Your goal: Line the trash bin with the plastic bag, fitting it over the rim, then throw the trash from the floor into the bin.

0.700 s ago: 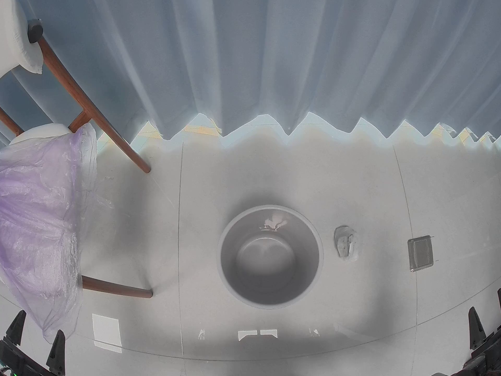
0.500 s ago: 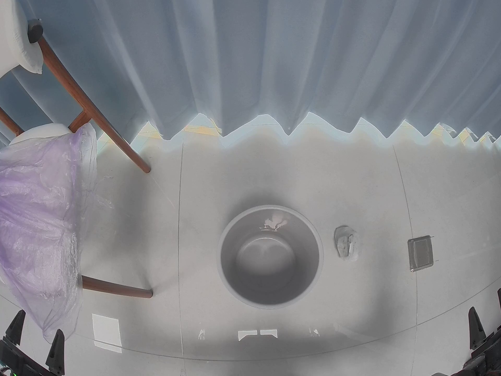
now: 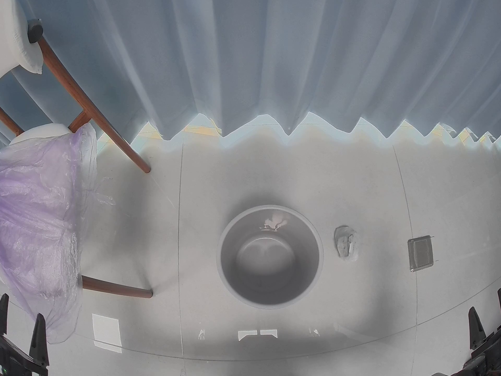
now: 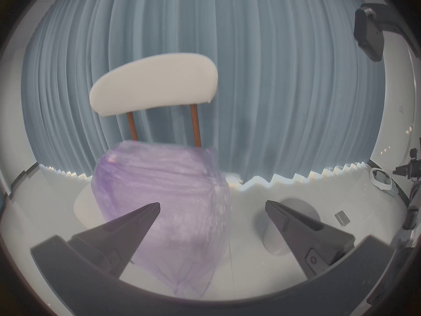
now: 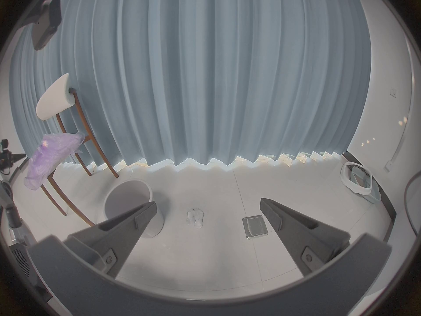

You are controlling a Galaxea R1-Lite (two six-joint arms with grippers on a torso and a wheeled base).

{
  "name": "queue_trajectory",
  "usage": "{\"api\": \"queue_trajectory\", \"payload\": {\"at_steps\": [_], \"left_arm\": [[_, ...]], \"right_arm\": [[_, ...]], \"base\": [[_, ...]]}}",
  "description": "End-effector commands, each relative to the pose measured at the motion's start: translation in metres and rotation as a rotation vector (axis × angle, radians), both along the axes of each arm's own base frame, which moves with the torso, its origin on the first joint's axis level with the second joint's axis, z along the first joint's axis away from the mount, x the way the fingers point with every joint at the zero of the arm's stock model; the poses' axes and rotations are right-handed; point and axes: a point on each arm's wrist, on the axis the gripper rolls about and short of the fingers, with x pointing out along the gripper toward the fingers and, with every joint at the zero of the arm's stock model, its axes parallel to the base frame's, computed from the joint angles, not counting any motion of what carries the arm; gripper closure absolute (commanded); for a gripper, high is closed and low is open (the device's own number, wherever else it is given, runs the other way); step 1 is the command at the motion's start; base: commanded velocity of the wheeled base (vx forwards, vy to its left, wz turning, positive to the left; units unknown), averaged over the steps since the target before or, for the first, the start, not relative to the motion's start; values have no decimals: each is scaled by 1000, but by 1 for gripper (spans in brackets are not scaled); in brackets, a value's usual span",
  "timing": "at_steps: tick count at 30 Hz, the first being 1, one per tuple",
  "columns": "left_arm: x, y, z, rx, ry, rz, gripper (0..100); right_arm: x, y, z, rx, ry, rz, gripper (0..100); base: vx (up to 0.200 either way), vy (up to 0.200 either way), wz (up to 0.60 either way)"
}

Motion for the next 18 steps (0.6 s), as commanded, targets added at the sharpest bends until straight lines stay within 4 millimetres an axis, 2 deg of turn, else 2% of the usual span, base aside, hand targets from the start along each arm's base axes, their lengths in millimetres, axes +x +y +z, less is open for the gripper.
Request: {"api": "queue_trajectory", "payload": {"at_steps": [1,9,15,18], "left_arm": [[0,0,-2,2,-28,9,0],[-1,0,1,0,-53,11,0],[-4,0,11,5,-159,12,0],[-5,0,14,79,-188,30,0]], "right_arm": [[0,0,-5,0,1,0,0],[0,0,-5,0,1,2,0],[0,0,-5,0,1,2,0],[0,0,-5,0,1,2,0]], "base": [[0,0,0],[0,0,0],[0,0,0],[0,0,0]]}}
